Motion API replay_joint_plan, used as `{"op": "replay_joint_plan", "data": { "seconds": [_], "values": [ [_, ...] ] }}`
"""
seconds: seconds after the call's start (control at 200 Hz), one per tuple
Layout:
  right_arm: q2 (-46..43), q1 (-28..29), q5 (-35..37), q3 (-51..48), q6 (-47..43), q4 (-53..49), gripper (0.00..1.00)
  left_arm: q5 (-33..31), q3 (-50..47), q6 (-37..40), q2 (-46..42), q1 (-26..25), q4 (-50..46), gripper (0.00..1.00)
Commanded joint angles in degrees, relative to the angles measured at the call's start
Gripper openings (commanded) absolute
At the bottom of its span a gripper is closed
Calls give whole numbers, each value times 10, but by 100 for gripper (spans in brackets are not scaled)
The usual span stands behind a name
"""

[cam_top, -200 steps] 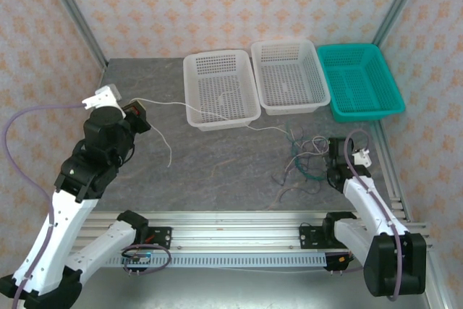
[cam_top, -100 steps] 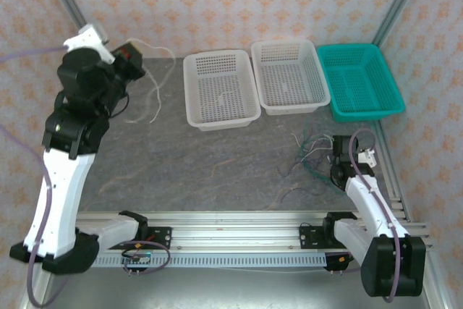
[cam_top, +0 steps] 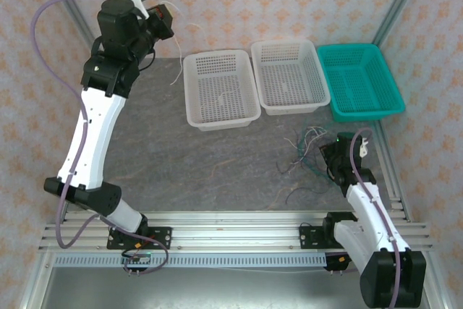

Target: Untangle the cables

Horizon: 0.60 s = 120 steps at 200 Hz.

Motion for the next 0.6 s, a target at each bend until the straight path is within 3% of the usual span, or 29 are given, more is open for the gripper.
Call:
{"op": "replay_joint_plan", "data": {
  "seconds": [0.0, 0.105, 0.31, 0.596],
  "values": [
    [-9, -3, -14, -13, -6, 11, 0, -9, 36, 19, 36, 0, 31, 0],
    [-15, -3, -14, -19, -1, 13, 0, 0, 54, 15, 72, 0, 29, 0],
    [-21, -3, -12, -28, -1, 15, 0, 77, 45, 11, 129, -10, 50, 0],
    [-22, -3, -19, -37, 6, 23, 0, 24, -99, 11, 187, -59, 65, 0]
  ]
}}
